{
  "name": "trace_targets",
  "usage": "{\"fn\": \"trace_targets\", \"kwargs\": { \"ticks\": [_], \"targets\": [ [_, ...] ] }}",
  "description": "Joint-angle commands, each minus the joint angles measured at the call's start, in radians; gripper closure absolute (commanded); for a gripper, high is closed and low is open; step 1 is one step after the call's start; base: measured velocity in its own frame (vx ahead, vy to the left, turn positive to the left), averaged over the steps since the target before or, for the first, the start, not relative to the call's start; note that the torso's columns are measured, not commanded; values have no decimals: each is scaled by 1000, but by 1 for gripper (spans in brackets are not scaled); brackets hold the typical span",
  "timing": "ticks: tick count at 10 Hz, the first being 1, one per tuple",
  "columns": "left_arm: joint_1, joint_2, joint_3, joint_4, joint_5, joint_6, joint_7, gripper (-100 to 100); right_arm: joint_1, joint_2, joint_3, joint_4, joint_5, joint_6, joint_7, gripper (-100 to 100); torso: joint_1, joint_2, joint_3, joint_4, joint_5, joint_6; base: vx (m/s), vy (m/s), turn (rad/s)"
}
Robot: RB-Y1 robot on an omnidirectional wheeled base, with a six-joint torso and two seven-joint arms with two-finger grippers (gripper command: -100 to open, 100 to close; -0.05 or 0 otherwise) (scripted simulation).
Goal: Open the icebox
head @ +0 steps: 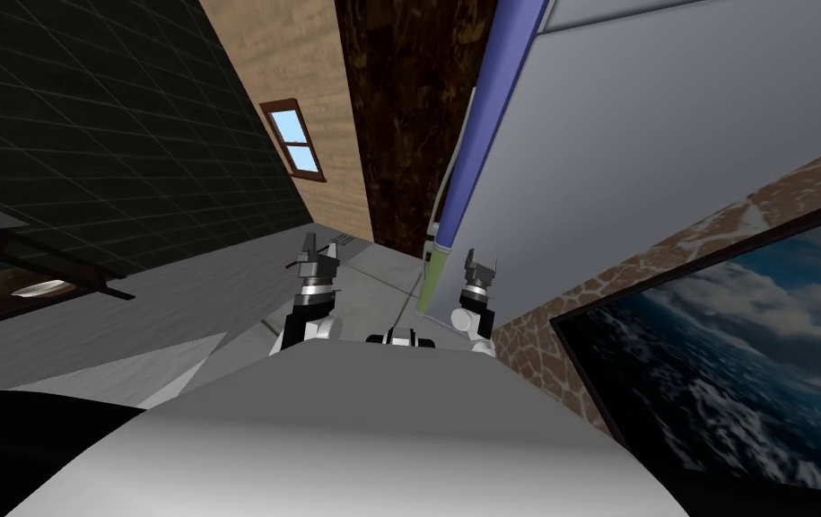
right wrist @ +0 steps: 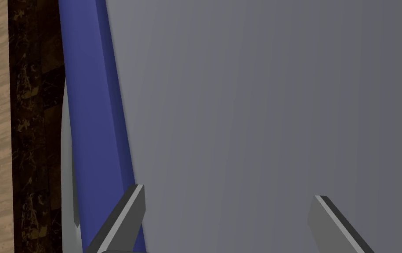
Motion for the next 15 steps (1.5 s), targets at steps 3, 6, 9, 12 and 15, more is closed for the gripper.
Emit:
{"fn": "trace_targets", "kwargs": {
  "ticks": [3,6,9,12,15],
  "targets": [
    [0,0,0,0,0,0,0,0,-31,-2,9,59,-63,-9,-119,-100,-1,1,1,0,0,0,21,23,54],
    [0,0,0,0,0,0,0,0,-67,-3,20,132,-146,-15,-207,-100,-1,1,0,0,0,0,31,30,98],
    [0,0,0,0,0,0,0,0,-85,-4,25,169,-187,-18,-297,-100,-1,1,1,0,0,0,29,29,70],
    [0,0,0,0,0,0,0,0,-120,-6,35,242,-265,-23,-387,-100,-1,1,1,0,0,0,31,28,83],
    [0,0,0,0,0,0,0,0,-137,-7,40,277,-302,-26,-469,-100,-1,-8,-4,-3,-2,-6,19,25,57]
  ]
}}
